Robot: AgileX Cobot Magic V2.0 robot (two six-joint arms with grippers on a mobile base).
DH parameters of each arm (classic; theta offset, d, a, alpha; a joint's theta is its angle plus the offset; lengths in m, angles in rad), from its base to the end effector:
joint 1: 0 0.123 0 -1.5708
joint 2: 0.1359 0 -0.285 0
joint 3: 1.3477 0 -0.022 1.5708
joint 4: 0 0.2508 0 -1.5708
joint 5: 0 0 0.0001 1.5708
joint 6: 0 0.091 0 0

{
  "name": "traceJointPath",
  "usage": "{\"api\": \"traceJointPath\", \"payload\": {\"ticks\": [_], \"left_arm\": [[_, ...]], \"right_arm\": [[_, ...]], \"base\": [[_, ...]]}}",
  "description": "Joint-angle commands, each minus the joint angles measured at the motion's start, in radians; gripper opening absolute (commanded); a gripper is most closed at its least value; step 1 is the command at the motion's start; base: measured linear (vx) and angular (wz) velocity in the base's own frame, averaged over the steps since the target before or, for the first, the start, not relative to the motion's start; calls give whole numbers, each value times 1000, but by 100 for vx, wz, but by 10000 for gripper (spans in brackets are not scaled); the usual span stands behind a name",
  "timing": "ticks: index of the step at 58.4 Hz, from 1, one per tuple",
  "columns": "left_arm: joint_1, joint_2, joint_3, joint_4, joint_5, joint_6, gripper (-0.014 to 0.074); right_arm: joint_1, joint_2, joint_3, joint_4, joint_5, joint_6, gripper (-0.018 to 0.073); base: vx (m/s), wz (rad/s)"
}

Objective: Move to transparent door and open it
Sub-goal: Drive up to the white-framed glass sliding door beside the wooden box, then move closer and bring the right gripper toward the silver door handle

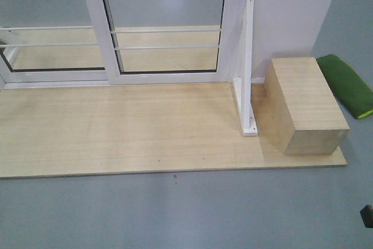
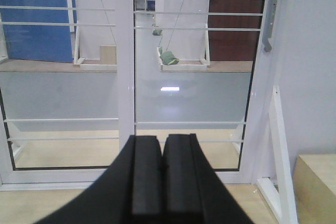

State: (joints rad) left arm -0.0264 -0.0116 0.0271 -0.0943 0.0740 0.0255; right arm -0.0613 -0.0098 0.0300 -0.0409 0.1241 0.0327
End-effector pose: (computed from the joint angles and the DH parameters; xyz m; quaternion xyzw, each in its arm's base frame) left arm 0.0567 -0.0021 0.1980 -0.0125 0.7077 -0.0360 0.7055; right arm 0.0567 -0.0039 0.1923 0.0211 0.7267 -0.0256 0.6862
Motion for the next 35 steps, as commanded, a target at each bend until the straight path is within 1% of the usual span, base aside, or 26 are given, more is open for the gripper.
{"api": "traceJointPath", "payload": {"ticks": [1,35], "left_arm": [[-4,-11,30,-3,-82,-7,-6],[-4,-11,30,-3,-82,-7,-6]], "right_arm": [[-6,-14,13,-3,-87,-6,-8],[-6,-14,13,-3,-87,-6,-8]], "base": [[57,5],[54,4]]}}
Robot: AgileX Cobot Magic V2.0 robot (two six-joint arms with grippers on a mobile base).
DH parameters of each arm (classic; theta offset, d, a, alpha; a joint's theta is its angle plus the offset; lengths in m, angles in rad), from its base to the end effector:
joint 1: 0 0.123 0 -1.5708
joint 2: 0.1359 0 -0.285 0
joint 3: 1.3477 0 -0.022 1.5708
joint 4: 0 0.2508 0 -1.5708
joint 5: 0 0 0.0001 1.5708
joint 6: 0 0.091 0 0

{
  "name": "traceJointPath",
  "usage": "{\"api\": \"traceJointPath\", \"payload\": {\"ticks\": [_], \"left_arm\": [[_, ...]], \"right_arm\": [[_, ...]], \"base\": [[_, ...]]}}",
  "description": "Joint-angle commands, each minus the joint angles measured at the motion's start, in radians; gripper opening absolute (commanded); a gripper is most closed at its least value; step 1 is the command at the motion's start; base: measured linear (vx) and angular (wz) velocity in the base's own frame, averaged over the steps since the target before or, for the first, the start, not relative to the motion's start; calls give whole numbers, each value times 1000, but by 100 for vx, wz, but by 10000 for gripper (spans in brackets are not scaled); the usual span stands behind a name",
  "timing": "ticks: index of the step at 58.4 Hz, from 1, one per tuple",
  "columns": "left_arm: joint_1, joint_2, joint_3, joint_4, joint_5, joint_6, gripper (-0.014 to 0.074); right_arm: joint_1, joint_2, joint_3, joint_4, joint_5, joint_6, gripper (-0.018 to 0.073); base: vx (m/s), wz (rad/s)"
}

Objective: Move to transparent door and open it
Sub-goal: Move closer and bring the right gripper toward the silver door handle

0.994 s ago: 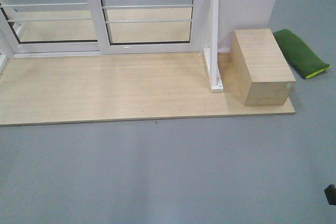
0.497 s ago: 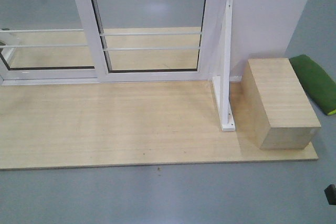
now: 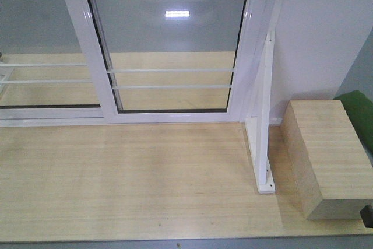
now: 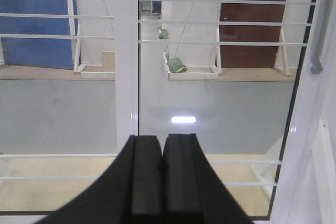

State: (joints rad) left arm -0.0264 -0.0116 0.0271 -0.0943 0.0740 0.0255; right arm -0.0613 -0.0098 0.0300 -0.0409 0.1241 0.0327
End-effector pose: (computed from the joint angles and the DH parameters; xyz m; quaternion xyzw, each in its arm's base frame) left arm 0.0567 -0.0021 0.1980 -0.0125 0.7077 -0.0360 0.7055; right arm 0.0567 -0.0039 0.1923 0.0211 0.7267 -0.0256 0.6862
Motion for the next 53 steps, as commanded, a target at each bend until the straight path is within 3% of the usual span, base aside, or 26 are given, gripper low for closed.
{"api": "traceJointPath", "payload": {"ticks": [1,53], "left_arm": [[-4,-11,30,-3,-82,-7,-6],[-4,-11,30,-3,-82,-7,-6]], "right_arm": [[-6,-14,13,-3,-87,-6,-8],[-6,-14,13,-3,-87,-6,-8]], "base": [[45,1],[29,0]]}}
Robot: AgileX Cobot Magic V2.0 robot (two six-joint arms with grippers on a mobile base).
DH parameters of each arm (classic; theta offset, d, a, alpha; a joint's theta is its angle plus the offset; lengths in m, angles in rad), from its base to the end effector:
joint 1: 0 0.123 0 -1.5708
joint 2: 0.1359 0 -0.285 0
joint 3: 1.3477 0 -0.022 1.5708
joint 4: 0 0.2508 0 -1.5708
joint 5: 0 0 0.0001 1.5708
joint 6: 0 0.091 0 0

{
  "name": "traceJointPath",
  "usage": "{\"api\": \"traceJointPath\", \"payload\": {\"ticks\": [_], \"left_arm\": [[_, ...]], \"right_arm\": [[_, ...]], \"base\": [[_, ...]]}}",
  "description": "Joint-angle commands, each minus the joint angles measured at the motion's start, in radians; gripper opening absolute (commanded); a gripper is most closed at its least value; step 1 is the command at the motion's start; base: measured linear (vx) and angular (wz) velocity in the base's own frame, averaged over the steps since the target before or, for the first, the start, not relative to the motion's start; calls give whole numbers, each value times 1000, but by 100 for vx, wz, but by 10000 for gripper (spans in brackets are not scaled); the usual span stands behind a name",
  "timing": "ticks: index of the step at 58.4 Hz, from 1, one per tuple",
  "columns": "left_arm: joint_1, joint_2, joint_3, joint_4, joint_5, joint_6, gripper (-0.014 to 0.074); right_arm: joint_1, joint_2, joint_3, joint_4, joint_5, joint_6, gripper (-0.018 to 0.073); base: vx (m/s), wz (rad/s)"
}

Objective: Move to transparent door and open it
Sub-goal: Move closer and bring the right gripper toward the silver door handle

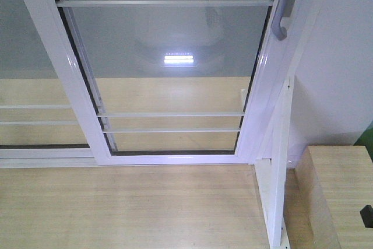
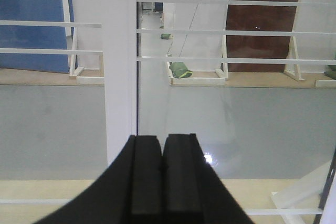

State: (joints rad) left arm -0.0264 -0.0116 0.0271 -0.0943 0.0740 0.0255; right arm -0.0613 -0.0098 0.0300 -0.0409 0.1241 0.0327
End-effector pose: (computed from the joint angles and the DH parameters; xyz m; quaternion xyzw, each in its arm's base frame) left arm 0.0567 -0.0021 0.1980 -0.0125 0.7077 -0.0360 0.7055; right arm 0.0567 -0.0039 0.1923 0.0211 0.7267 -0.0256 0.6862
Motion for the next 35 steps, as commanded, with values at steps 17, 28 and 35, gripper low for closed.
{"api": "traceJointPath", "payload": {"ticks": [17,28,35], "left_arm": [[-4,-11,30,-3,-82,-7,-6],[-4,-11,30,-3,-82,-7,-6],[-4,-11,30,-3,-82,-7,-6]], "right_arm": [[-6,-14,13,-3,-87,-6,-8],[-6,-14,13,-3,-87,-6,-8],[-6,-14,13,-3,-87,-6,-8]], "base": [[14,2],[10,1],[9,-1]]}}
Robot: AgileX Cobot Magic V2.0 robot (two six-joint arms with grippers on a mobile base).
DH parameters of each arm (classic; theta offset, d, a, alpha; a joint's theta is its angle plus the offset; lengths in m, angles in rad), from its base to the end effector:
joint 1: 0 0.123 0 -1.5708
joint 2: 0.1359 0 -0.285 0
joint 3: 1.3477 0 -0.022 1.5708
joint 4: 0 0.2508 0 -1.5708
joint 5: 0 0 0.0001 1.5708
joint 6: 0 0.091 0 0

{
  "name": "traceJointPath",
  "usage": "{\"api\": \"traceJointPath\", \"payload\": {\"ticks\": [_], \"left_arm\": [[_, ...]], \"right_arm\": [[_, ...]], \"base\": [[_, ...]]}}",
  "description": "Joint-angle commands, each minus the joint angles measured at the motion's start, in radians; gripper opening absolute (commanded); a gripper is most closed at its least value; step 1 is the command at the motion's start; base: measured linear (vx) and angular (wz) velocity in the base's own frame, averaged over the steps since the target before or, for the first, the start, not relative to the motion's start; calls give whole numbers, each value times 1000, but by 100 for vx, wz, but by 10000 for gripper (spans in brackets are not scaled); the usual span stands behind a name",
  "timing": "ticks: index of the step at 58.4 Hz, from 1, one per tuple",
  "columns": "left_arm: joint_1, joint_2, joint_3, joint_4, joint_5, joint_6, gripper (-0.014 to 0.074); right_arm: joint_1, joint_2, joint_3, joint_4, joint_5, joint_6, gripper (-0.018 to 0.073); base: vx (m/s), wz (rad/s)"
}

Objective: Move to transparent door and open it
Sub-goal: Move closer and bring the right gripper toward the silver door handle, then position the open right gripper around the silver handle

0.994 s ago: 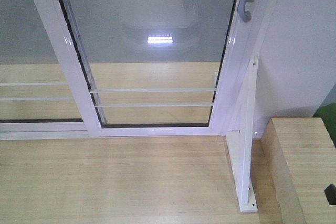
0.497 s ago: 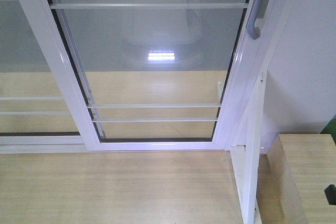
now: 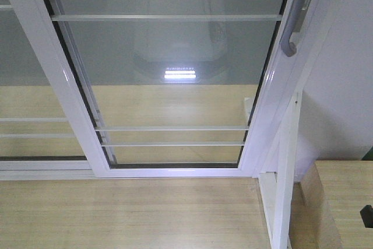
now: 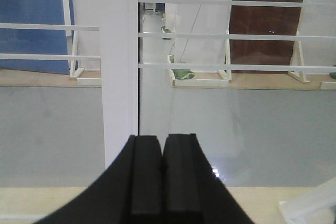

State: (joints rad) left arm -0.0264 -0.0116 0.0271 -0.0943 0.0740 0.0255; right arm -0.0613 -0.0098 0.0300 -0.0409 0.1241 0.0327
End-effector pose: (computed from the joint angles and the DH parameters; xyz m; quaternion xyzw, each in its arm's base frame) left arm 0.0567 -0.0021 0.1980 -0.0125 0.7077 -0.0360 0.7055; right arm 0.0567 -0.0039 0.1923 0.0211 0.7267 -0.0256 0.6862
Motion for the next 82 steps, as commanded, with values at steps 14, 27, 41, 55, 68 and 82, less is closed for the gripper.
{"api": "traceJointPath", "payload": {"ticks": [14,27,41,55,68,82], "left_arm": [[-4,-11,30,-3,-82,-7,-6],[-4,-11,30,-3,-82,-7,-6],[-4,-11,30,-3,-82,-7,-6],[-4,-11,30,-3,-82,-7,-6],[-4,-11,30,-3,-82,-7,-6],[-4,-11,30,-3,-82,-7,-6]], "right_arm": [[-6,-14,13,-3,-87,-6,-8],[-6,-14,13,-3,-87,-6,-8],[-6,-14,13,-3,-87,-6,-8],[-6,-14,13,-3,-87,-6,-8],[-6,-14,13,-3,-87,-6,-8],[-6,-14,13,-3,-87,-6,-8]], "base": [[7,0],[6,0],[5,0],[3,0],[0,0],[0,0]]}}
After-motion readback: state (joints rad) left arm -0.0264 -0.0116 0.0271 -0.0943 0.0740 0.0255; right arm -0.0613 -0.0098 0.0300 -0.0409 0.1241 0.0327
